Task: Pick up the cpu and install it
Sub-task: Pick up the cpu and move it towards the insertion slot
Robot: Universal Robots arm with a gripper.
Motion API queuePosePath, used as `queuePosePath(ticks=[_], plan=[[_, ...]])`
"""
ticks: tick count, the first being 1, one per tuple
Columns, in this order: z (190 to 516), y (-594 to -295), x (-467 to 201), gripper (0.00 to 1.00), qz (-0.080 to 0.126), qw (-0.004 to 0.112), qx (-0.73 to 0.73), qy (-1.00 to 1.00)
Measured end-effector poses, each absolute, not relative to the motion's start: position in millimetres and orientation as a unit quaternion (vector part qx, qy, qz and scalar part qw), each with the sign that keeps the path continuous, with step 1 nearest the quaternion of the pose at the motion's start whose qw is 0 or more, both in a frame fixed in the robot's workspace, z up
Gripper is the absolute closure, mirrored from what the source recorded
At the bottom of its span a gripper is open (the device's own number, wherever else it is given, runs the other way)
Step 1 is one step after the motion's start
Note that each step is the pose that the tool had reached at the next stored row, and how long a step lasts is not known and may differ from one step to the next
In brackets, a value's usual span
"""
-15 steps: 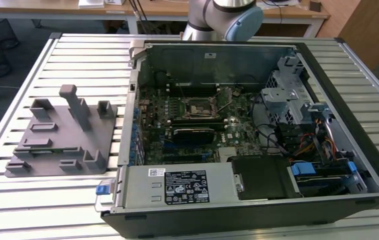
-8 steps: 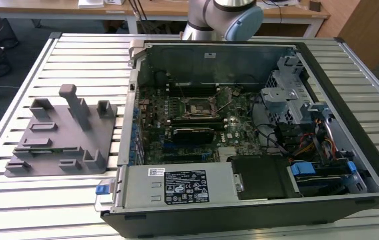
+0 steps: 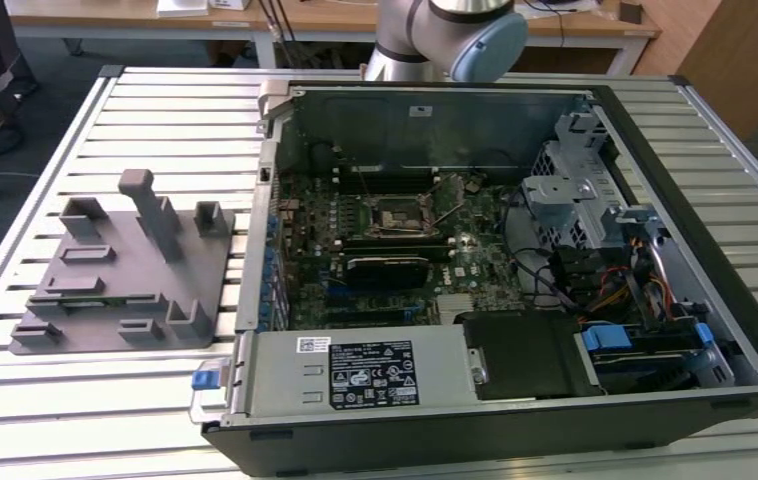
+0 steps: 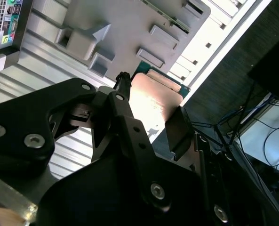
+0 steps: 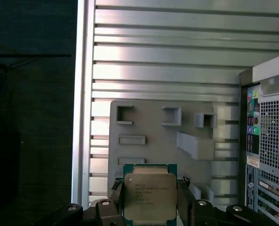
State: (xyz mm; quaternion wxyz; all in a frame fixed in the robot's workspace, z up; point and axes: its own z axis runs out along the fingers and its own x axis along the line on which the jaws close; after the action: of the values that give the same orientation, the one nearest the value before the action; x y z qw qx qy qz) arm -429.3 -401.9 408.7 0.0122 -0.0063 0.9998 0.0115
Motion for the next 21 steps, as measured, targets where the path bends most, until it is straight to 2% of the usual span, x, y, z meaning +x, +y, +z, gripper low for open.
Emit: queuePosePath(ticks=[21], plan=[[408.6,-401.9,-407.9,0.46,0.011,0.012,-0.006,1.000]])
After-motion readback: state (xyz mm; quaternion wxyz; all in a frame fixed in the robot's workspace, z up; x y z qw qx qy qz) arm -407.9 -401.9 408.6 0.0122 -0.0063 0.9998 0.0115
